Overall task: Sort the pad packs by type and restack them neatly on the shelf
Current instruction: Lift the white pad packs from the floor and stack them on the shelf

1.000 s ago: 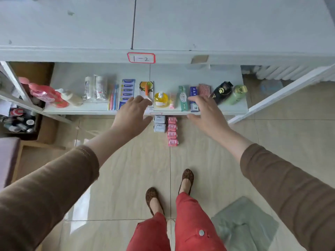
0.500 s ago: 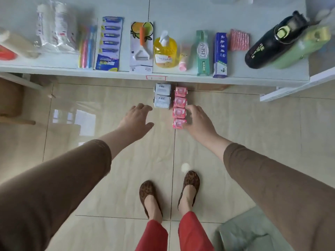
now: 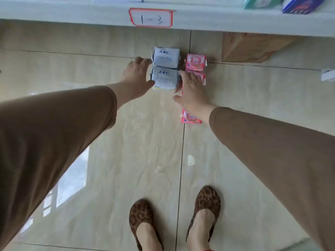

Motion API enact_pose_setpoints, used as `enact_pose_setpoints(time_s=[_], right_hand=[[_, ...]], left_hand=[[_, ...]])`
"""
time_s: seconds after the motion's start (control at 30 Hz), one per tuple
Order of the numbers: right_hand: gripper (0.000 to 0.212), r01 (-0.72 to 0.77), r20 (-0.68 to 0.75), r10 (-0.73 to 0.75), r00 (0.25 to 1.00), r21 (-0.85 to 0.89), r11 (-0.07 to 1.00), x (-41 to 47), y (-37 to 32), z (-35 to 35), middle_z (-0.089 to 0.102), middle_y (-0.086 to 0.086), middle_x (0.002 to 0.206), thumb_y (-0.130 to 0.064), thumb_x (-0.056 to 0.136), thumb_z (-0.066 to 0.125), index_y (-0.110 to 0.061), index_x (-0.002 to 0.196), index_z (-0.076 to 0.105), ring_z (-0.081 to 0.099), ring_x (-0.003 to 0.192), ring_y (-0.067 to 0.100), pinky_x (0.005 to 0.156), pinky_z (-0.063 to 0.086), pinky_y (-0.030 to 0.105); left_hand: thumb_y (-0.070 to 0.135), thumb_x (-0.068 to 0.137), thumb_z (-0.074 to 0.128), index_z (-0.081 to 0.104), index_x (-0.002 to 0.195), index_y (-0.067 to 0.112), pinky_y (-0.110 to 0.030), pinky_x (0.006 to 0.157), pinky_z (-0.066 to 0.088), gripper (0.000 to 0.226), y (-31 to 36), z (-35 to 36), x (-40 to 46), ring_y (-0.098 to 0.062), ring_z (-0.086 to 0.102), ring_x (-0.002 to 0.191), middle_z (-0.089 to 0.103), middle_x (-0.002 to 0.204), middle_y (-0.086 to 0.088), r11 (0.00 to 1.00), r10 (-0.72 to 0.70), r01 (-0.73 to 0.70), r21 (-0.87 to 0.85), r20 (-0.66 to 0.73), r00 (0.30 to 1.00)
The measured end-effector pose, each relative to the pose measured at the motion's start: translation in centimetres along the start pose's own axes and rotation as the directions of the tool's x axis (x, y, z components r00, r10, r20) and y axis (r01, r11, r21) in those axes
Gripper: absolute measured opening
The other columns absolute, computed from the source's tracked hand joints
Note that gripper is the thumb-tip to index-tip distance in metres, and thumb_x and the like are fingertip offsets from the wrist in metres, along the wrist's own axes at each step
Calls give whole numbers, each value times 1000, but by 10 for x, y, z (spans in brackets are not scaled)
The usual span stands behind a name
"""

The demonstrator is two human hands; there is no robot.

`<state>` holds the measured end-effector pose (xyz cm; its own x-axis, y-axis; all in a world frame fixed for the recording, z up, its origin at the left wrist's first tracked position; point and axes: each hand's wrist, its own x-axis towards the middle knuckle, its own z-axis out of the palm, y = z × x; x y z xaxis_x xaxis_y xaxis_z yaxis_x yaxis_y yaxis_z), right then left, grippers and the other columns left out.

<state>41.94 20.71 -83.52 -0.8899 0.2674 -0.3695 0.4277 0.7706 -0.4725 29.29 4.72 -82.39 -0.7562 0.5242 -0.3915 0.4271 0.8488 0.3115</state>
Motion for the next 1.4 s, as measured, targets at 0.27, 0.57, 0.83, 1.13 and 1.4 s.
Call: enact_pose_setpoints(time_s=[0.27,0.57,0.83,1.13,1.4], right_hand=[[73,46,-171,-92,981,-257,965,46,5,35,49,7,132,-38,76,71,-13,136,39,41,124,28,100,38,39],[67,117,-142,-197,970,-435,893,47,5,67,57,7,123,-38,71,70,-16,130,47,46,116,29,97,28,39],[66,104,78,-124,989,215,971,-29,-10,19,59,8,119,-22,72,77,-13,129,46,52,110,29,88,44,41],[58,-272,298,38,954,804,528,-195,-96,-180,65,-5,106,-16,71,73,-26,126,57,59,91,7,74,49,24],[35,-169,210,-66,975,907,385,-313,-211,-421,64,-22,80,-4,89,64,-28,113,57,60,67,-5,59,49,12]], left_hand=[[27,89,61,31,150,30,-44,108,37,68,-5,13,74,-34,38,132,33,150,-9,996,89,-88,23,-59,994],[25,73,81,40,141,25,-43,99,42,80,7,26,96,-33,42,126,41,143,-6,997,55,-54,64,-26,998],[27,72,82,47,131,16,-41,90,44,69,-8,0,18,-37,52,112,50,124,-14,996,-80,81,-33,17,997],[34,71,83,54,129,23,-30,78,41,66,49,-167,-167,-25,54,97,51,108,-4,935,-128,148,-324,81,988],[46,71,79,52,133,27,-28,76,38,70,142,-433,-296,-15,51,92,56,114,1,925,-44,2,-379,-104,994]])
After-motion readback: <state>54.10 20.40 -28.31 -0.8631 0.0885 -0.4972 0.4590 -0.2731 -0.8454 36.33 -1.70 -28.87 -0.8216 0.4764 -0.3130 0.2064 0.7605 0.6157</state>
